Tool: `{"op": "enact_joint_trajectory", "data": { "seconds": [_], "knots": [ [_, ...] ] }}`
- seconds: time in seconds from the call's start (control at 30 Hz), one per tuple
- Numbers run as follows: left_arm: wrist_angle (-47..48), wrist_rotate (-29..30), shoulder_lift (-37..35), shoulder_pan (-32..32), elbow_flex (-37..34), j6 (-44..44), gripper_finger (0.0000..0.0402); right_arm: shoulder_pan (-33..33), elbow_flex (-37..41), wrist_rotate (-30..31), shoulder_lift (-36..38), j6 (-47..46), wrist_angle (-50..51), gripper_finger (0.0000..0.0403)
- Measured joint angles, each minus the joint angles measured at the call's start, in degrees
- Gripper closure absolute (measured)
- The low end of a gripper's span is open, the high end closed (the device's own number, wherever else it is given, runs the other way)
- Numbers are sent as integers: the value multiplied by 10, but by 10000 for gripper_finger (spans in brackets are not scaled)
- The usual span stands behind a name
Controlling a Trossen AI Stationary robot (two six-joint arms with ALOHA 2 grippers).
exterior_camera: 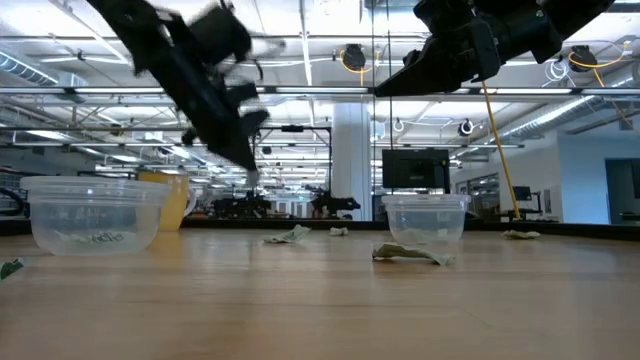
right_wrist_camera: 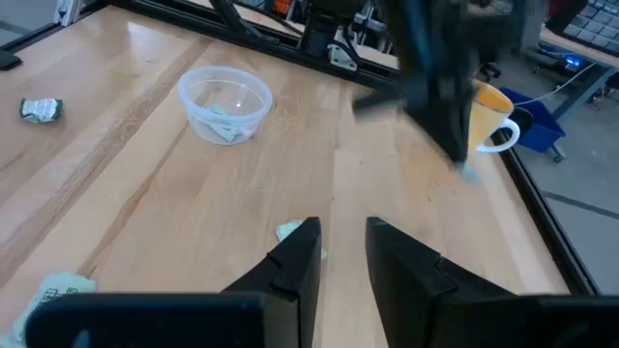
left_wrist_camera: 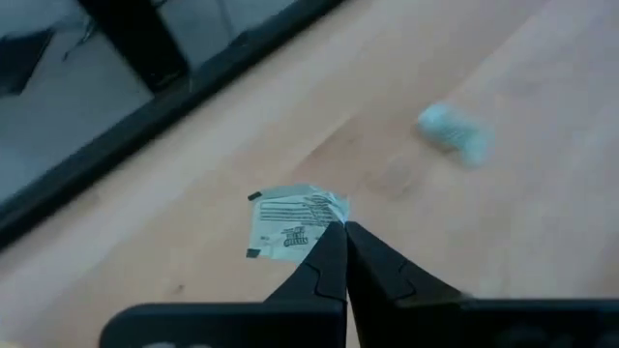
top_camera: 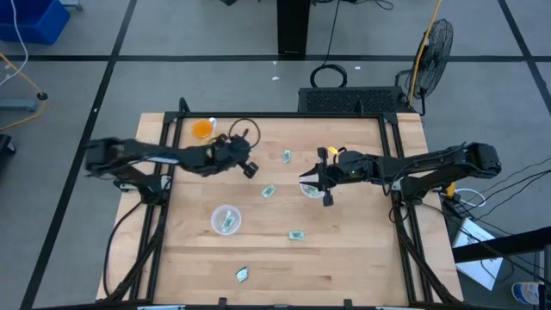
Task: Pick and place Stevia / Truvia into bins
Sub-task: Put the white stevia packet into the bottom transparent container
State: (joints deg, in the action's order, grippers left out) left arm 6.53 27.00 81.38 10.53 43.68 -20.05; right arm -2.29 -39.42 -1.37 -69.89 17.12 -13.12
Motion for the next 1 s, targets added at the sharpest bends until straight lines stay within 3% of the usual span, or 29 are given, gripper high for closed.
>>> {"op": "enact_joint_trajectory", "data": {
  "seconds": [0.1, 0.2, 0.33, 0.47, 0.63, 0.83, 1.0],
  "knots": [
    [47, -8, -80, -44, 0, -43, 399, 0, 0, 0, 0, -1, 1, 326],
    [85, -53, -145, -108, 0, -86, 399, 0, 0, 0, 0, -1, 5, 326],
    [109, -68, -177, -220, 0, -141, 400, 0, 0, 0, 0, -1, 16, 326],
    [114, -72, -172, -342, 0, -136, 400, 0, 0, 0, 0, -2, 16, 326],
    [131, -14, -135, -448, 0, -194, 400, 1, 0, -1, 0, -14, 13, 326],
    [193, 15, -77, -500, 0, -320, 400, 1, 0, -1, 0, -21, 13, 326],
    [228, -16, -27, -508, 0, -383, 400, 1, 0, -2, 0, -27, 12, 326]
  ]
}}
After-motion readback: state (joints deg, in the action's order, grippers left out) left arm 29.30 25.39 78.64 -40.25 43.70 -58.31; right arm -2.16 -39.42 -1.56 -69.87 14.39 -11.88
